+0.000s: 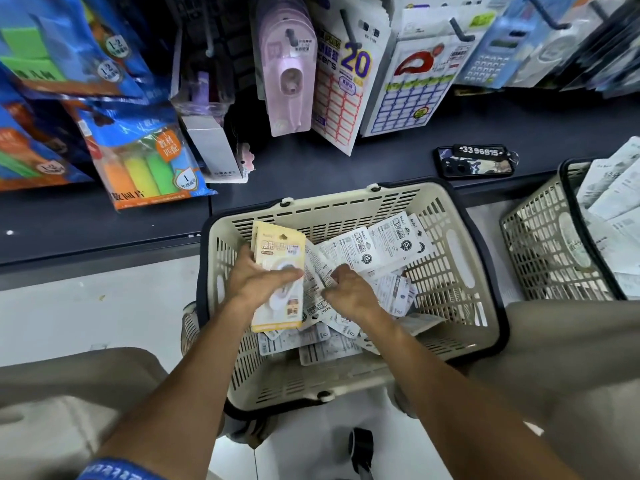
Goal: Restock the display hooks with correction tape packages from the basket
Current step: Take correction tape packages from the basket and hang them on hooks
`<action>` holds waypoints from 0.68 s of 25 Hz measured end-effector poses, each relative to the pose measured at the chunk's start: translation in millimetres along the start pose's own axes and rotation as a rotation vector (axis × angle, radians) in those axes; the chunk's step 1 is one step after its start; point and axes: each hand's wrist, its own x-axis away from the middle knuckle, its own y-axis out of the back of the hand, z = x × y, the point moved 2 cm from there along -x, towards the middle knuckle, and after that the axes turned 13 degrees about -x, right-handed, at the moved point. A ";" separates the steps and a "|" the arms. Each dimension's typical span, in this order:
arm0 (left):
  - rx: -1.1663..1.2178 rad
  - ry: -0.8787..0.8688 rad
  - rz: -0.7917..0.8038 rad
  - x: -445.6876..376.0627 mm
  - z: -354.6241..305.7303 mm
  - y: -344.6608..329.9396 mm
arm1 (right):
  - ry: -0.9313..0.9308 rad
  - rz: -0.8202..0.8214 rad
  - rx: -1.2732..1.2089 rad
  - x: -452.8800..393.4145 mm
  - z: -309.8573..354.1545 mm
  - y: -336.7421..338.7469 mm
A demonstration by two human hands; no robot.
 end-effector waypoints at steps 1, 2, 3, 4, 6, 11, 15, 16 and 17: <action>-0.083 -0.021 -0.025 0.0 0.5 -1.7 | 0.034 -0.008 0.127 3.6 -9.6 -1.8; -0.129 -0.029 -0.039 -1.1 2.7 -4.0 | 0.073 0.029 0.165 7.2 -15.8 -7.7; -0.146 -0.027 -0.049 -2.4 6.2 -5.6 | 0.117 0.081 0.190 10.0 -19.9 -16.8; -0.148 -0.030 -0.056 -3.6 8.9 -7.0 | 0.168 0.123 0.219 10.9 -23.4 -26.6; -0.159 -0.045 -0.059 -5.3 12.5 -9.8 | 0.228 0.139 0.236 7.7 -23.9 -39.9; -0.109 -0.043 -0.119 -9.7 8.7 -5.1 | 0.038 0.268 -0.173 6.9 29.3 6.7; -0.041 -0.054 -0.073 -5.6 4.8 -9.3 | 0.278 0.198 0.320 15.1 71.8 56.2; 0.000 -0.057 -0.055 -3.8 2.1 -10.0 | 0.366 0.148 0.301 18.5 80.8 64.7; 0.042 -0.059 -0.042 -2.1 -0.3 -10.3 | 0.431 0.106 0.228 22.4 88.2 73.0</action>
